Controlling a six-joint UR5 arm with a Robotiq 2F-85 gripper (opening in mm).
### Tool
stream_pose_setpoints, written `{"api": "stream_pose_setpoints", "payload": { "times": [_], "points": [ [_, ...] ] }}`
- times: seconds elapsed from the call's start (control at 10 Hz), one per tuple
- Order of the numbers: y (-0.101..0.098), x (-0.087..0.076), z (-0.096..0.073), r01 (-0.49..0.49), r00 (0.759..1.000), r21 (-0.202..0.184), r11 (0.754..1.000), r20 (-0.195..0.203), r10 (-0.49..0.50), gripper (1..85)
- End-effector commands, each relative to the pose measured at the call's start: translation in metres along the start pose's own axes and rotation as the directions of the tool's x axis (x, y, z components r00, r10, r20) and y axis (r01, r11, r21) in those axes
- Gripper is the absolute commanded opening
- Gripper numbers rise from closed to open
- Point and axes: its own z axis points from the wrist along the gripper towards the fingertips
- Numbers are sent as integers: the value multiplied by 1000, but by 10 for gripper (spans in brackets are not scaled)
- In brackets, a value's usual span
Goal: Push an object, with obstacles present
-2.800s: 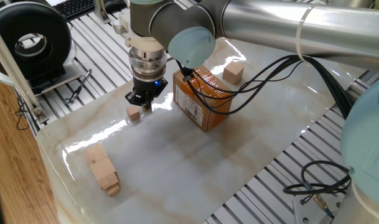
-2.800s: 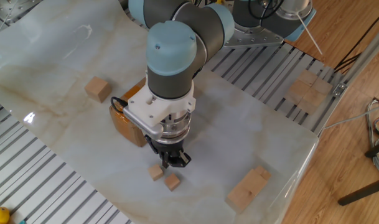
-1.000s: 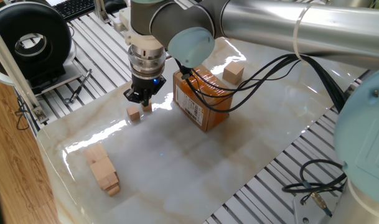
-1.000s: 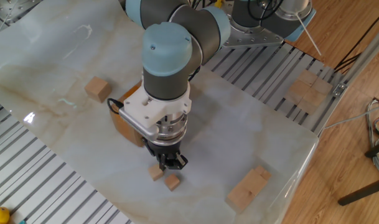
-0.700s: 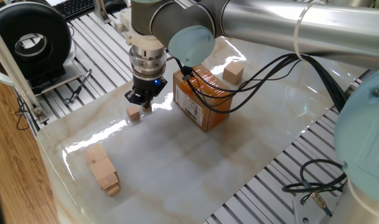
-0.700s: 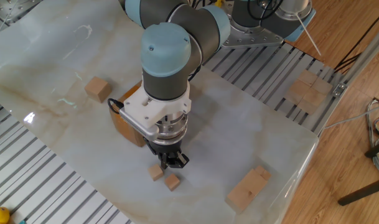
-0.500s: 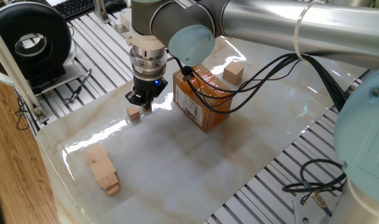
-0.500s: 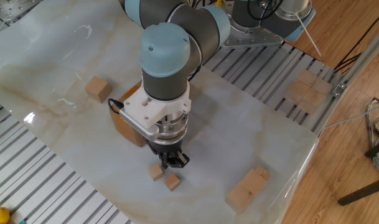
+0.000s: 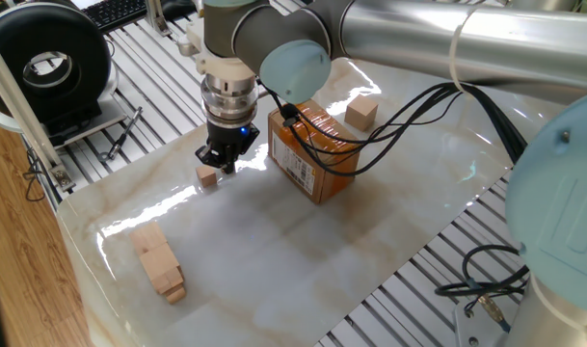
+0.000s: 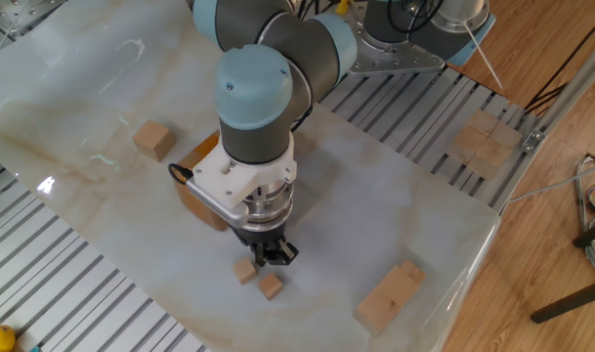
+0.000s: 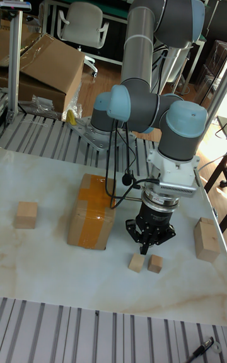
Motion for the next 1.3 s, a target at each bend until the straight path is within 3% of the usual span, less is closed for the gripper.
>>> {"api": "stream_pose_setpoints", "payload": {
  "times": [0.0, 0.6, 1.2],
  "points": [
    [-3, -10, 4, 14, 1000, -5, 1000, 21, -14, 60],
    [-39, -65, -12, 58, 998, -22, 998, 31, -57, 60],
    [-40, -65, -13, 64, 997, -20, 998, 34, -64, 60]
  ]
}}
